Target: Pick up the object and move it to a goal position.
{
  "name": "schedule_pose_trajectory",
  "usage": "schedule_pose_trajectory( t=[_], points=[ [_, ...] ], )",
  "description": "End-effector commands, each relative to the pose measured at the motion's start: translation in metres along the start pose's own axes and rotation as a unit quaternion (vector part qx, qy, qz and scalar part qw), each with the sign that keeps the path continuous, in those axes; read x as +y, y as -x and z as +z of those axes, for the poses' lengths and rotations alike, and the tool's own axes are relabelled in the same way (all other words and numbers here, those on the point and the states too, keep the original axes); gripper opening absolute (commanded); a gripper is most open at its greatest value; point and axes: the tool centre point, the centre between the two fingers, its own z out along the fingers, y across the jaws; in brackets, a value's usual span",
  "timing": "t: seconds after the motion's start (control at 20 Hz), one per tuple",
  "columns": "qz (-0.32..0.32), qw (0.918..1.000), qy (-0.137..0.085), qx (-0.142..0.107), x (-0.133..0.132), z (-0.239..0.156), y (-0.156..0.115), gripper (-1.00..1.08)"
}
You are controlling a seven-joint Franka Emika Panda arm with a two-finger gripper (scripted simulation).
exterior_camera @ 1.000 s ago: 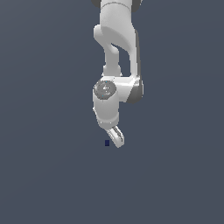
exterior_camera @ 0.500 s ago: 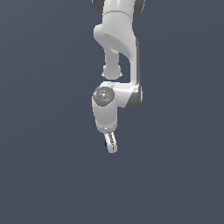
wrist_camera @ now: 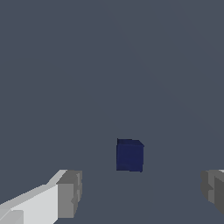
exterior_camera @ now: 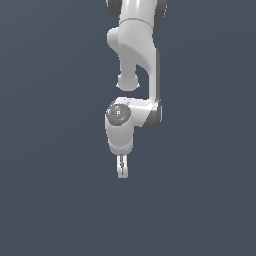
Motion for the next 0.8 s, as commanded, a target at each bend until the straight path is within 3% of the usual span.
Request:
schedule_pose_trajectory(
  t=[0.0, 0.45, 0.75],
  points=[
    [0.015, 0.9999, 0.000, 0.001, -0.001, 0.002, -0.001, 1.00],
    [0.026, 0.9997, -0.001, 0.002, -0.002, 0.004, -0.001, 1.00],
    [0.027, 0.9996, -0.001, 0.002, -0.001, 0.028, -0.002, 1.00]
  ],
)
